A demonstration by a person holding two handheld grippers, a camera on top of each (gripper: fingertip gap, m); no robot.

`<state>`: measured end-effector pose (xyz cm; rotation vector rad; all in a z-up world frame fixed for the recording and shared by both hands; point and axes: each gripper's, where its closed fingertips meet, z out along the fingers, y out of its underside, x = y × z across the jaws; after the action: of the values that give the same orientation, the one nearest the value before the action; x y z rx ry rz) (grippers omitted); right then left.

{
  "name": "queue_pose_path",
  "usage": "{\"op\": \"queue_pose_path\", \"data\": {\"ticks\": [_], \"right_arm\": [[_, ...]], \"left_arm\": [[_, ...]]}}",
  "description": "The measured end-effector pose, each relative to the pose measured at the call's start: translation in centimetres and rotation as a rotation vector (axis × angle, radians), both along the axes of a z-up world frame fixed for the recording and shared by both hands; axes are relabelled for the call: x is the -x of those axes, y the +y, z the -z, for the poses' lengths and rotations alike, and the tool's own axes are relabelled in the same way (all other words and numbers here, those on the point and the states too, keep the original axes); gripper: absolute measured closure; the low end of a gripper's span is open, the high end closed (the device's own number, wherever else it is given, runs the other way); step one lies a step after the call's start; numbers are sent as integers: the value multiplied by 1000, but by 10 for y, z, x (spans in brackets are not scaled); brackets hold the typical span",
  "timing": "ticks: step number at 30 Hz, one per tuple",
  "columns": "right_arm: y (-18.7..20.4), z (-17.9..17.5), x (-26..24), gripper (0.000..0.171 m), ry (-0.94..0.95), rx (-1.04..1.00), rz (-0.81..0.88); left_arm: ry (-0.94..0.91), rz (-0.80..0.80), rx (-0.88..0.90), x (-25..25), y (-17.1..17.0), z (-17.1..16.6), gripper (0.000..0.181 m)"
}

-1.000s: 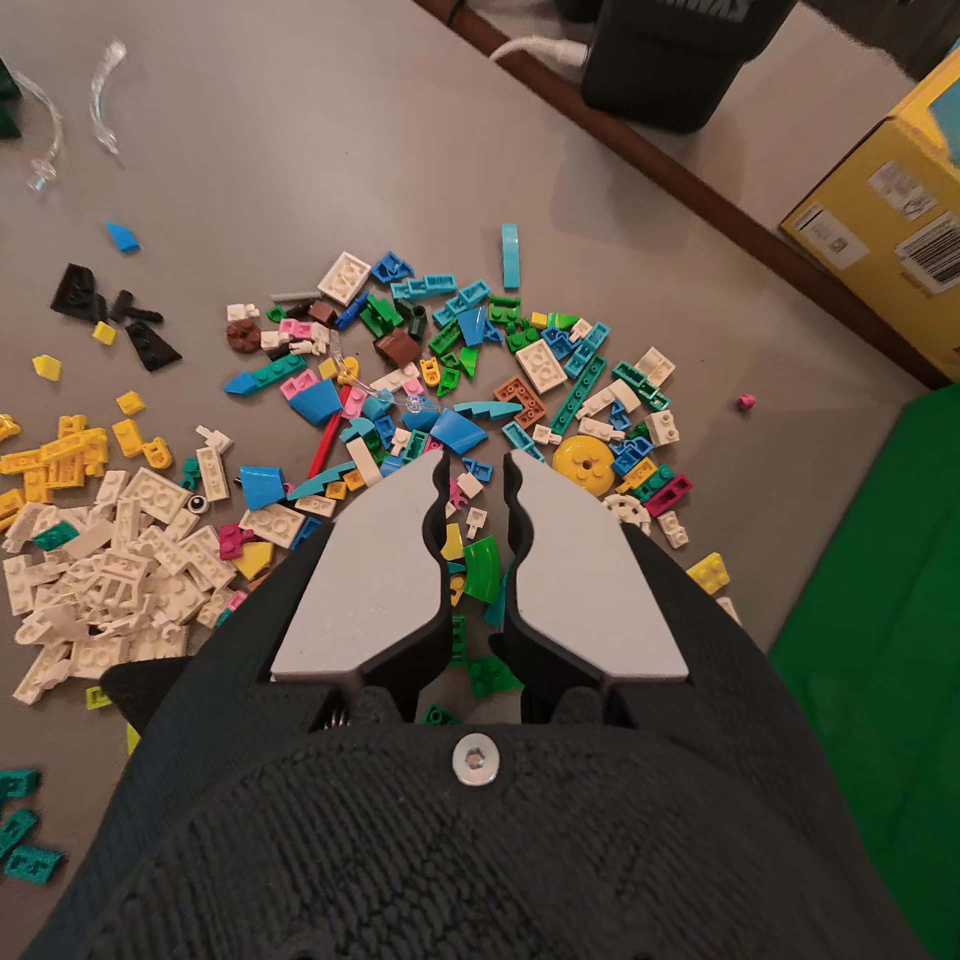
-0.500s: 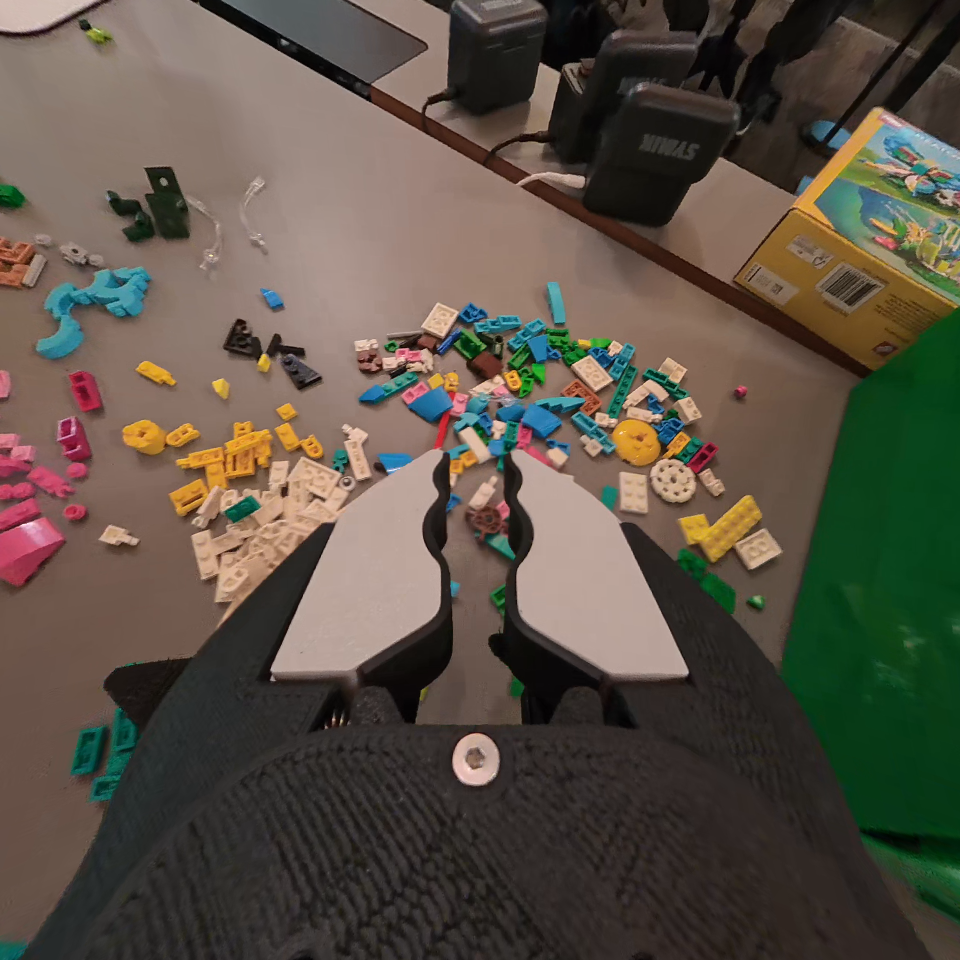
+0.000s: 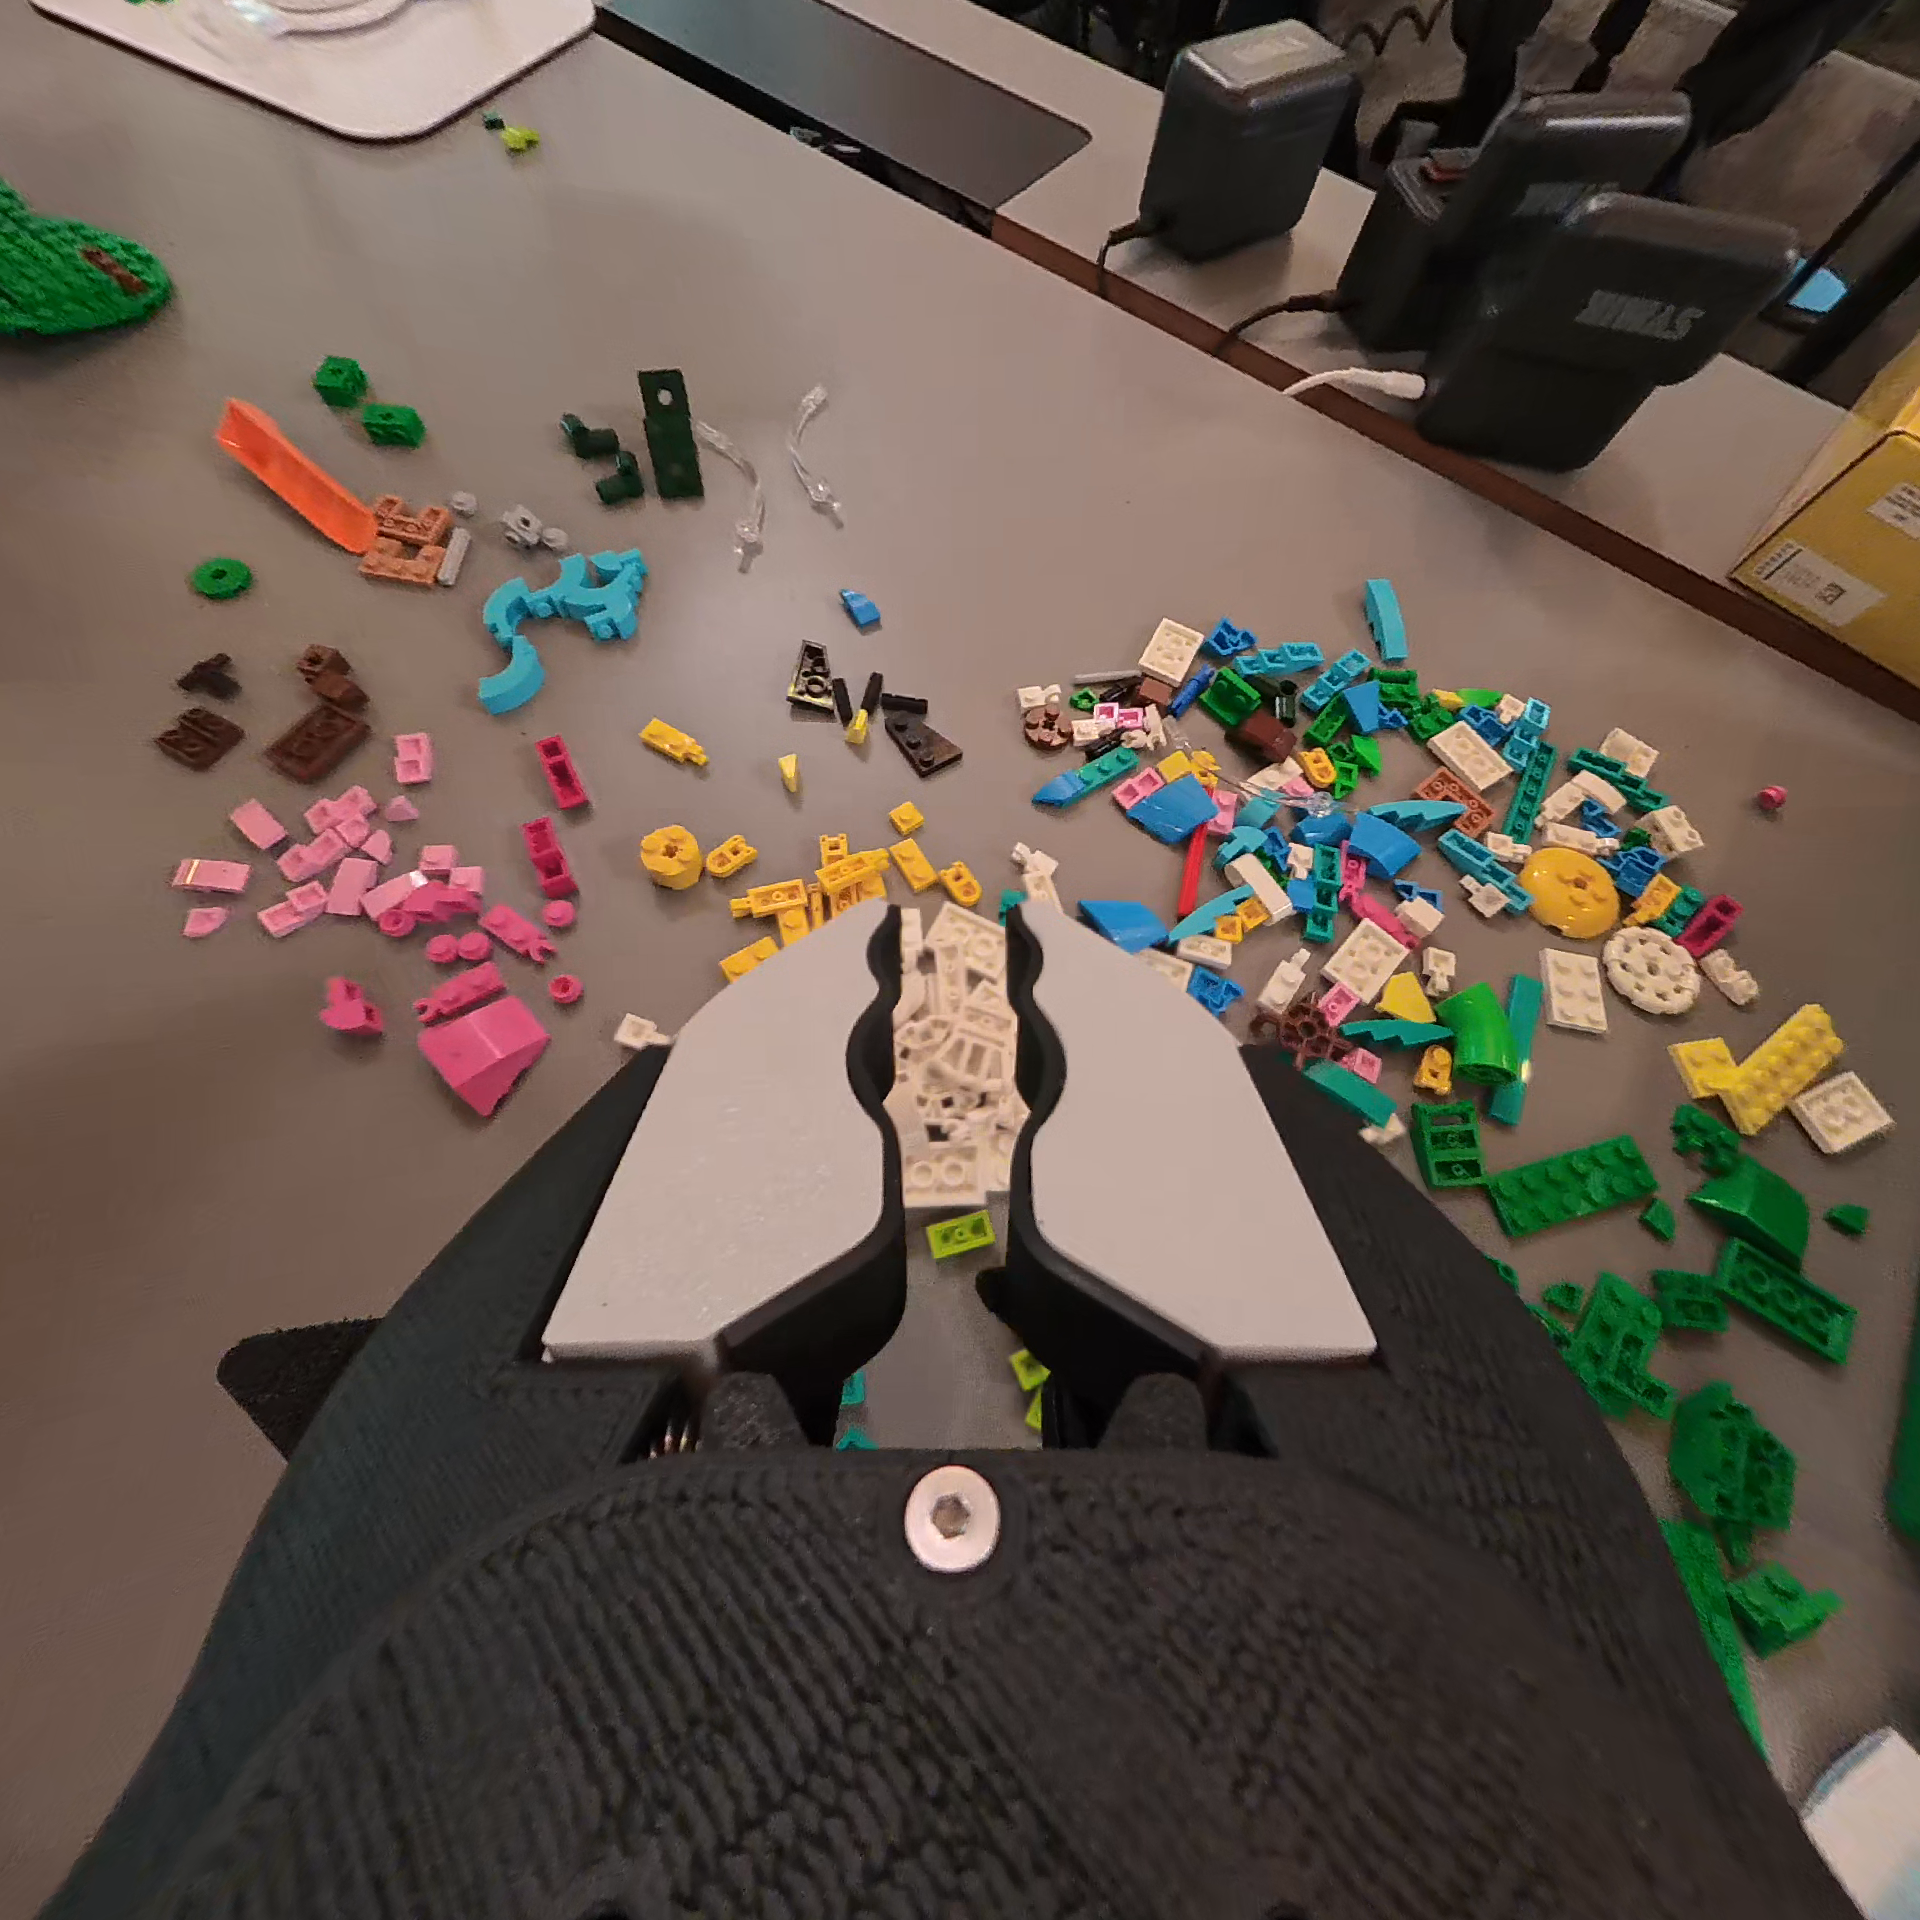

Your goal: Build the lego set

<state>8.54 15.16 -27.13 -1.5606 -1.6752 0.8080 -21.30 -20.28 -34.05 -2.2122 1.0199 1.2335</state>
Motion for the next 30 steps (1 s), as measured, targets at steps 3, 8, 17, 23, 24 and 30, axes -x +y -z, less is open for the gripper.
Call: {"op": "queue_pose_path", "data": {"ticks": [3, 8, 17, 23, 24, 30], "right_arm": [[-7, -3, -7, 154, 2, -6, 17], [-20, -8, -23, 154, 11, 30, 59], [-64, -15, -33, 154, 76, 61, 73], [-74, -34, -34, 156, 201, -10, 147], [-72, -36, -36, 156, 227, -29, 177], [-38, -30, -49, 158, 344, -205, 387]], "left_arm": [[20, -3, 43, -5, 0, -3, 138], [-11, -176, 108, 0, -11, -10, 114], [-593, -207, -26, -33, -29, -24, 86], [-746, 54, -436, -45, -10, -86, 120], [-759, 109, -545, -47, -4, -98, 132], [-1050, 83, -1215, -61, 39, -138, 155]]}}
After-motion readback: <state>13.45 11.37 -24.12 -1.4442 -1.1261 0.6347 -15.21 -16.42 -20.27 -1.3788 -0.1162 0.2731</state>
